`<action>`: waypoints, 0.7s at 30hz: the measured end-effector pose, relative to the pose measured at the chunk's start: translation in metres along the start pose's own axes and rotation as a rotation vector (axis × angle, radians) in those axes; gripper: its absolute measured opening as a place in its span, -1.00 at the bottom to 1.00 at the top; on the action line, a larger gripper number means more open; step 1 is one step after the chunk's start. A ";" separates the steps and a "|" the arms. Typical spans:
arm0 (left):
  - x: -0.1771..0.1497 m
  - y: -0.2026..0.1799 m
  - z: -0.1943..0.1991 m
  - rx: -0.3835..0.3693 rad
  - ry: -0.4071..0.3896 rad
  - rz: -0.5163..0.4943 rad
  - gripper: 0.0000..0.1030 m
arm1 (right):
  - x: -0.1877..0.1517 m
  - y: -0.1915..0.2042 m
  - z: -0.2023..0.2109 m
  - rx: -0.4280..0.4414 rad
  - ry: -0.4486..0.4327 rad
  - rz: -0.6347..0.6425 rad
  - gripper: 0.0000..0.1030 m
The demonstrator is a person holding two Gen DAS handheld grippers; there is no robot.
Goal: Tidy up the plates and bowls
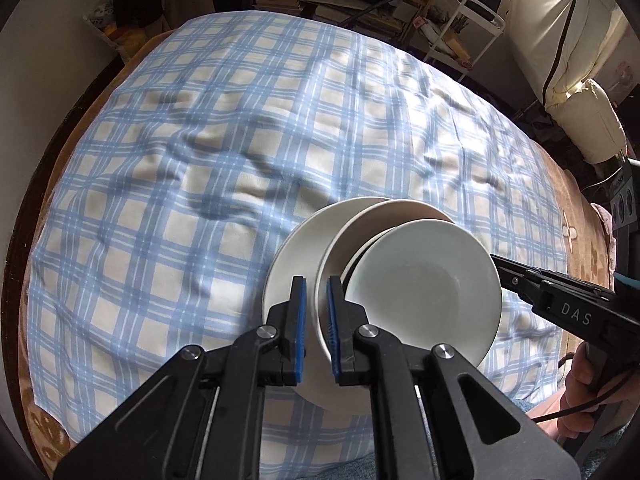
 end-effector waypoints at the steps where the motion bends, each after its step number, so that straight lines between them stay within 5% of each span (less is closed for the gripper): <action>1: 0.000 0.002 0.003 0.018 -0.010 -0.008 -0.77 | 0.000 0.001 0.003 0.012 -0.004 0.000 -0.74; 6: -0.003 0.006 0.024 0.118 -0.079 -0.079 -0.70 | -0.005 0.004 0.029 -0.001 -0.055 0.061 -0.46; 8: -0.005 0.004 0.034 0.125 -0.106 -0.091 -0.65 | -0.005 0.005 0.044 -0.005 -0.103 0.092 -0.08; 18: -0.016 -0.015 0.101 0.129 -0.289 -0.116 -0.60 | -0.012 0.020 0.119 0.028 -0.356 0.227 0.45; 21: -0.020 -0.018 0.122 0.162 -0.363 -0.132 -0.21 | -0.018 0.028 0.138 0.039 -0.428 0.270 0.57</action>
Point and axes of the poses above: each gripper's, at about its wrist camera, not at the fingertips, and z roughly against the way its jaws point, y to its left, x to its top, the point moved 8 cm from there along -z, roughly the way its jaws point, and after that the axes turned 7 degrees about -y, right-handed, at the moved point
